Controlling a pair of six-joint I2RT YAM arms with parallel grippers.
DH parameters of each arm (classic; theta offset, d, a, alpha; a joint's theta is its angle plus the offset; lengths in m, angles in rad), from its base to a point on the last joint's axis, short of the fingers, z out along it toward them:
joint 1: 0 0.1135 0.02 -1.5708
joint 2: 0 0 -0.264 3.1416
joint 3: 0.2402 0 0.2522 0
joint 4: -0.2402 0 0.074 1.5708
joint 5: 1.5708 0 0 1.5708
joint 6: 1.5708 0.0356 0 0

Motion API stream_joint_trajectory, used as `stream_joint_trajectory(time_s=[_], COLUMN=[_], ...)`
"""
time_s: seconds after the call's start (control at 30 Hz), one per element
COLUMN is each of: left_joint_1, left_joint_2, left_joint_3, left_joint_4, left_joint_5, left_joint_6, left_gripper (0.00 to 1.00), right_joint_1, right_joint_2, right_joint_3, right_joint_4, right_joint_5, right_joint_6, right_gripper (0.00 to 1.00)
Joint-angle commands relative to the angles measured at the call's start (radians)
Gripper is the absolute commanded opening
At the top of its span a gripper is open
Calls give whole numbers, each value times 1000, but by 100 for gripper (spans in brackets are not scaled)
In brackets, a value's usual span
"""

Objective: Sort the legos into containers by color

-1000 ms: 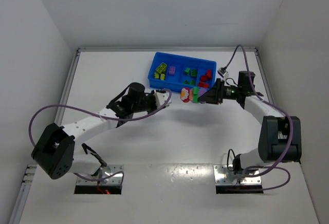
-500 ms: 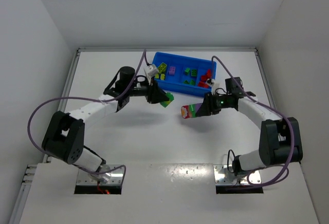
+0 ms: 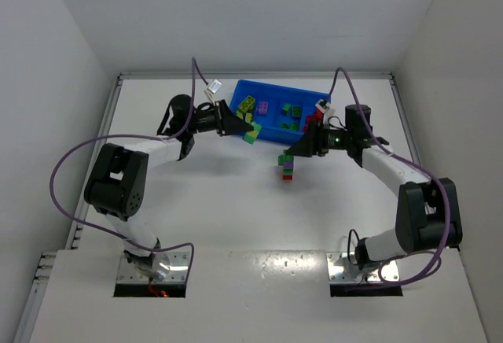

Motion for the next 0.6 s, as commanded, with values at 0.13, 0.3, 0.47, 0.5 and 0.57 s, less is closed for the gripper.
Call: stream_joint_trajectory(time_s=[0.13,0.3,0.47,0.5,0.57], left_joint_1=[4,4,-5,-6,-6], left_joint_2=[6,6,-13,-13,-32], left_joint_3=[10,-20,-30,-30,-40], left_joint_4=[323,409,409,409,409], left_joint_5=[-42,-67,-67,-67,-76], left_joint_6=[-296,-380,-381,-381,-381], left_gripper=[0,0,0,0,0], right_joint_1=[83,125,168,168,195], right_joint_2=[95,172,227,241,253], right_joint_3=[72,181,272,296,317], right_joint_4=[469,491,514,514,514], right_joint_5=[-37,-27,-16,-16,-16], right_joint_6=[505,537,556,556,545], right_gripper=[75,75,75,75,75])
